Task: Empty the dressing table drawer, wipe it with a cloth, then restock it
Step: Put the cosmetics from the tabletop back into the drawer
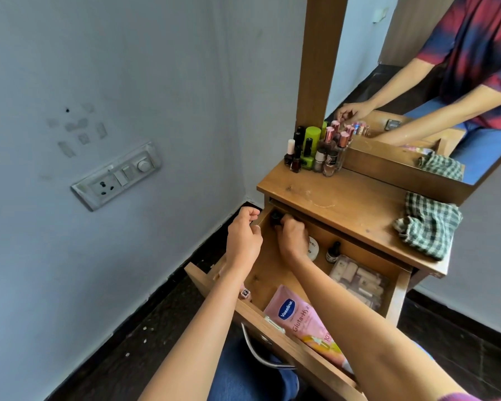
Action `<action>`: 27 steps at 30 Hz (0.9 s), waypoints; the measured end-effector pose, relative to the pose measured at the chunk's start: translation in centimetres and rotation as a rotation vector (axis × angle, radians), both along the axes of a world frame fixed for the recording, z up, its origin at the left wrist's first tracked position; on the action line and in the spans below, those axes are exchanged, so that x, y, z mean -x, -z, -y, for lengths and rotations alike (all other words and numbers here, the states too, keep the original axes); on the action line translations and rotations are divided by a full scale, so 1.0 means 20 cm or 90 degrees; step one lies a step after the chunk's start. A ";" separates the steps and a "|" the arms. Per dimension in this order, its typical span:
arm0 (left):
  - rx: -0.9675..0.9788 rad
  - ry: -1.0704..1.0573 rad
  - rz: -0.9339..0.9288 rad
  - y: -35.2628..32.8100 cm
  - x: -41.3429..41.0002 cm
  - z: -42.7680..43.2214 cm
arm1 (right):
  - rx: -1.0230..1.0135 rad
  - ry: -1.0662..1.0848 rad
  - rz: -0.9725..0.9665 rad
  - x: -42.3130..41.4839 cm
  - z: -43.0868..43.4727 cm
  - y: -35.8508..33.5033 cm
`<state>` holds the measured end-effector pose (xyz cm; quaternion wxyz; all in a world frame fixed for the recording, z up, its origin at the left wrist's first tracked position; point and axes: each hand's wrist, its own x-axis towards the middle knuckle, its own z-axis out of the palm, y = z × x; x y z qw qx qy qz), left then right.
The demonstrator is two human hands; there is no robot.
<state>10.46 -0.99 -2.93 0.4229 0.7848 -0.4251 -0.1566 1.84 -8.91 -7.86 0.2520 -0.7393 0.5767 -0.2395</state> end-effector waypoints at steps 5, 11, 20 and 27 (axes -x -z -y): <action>-0.010 0.006 0.003 0.02 0.00 0.00 | 0.008 -0.003 -0.017 0.01 0.00 -0.01; -0.017 0.010 0.009 0.02 -0.01 -0.02 | -0.017 -0.031 -0.003 0.04 -0.02 -0.04; -0.018 0.017 0.005 -0.02 0.01 -0.03 | 0.053 -0.051 0.042 0.10 -0.11 -0.15; 0.029 0.042 0.009 -0.18 0.04 0.14 | 0.241 -0.033 0.088 0.16 0.04 -0.46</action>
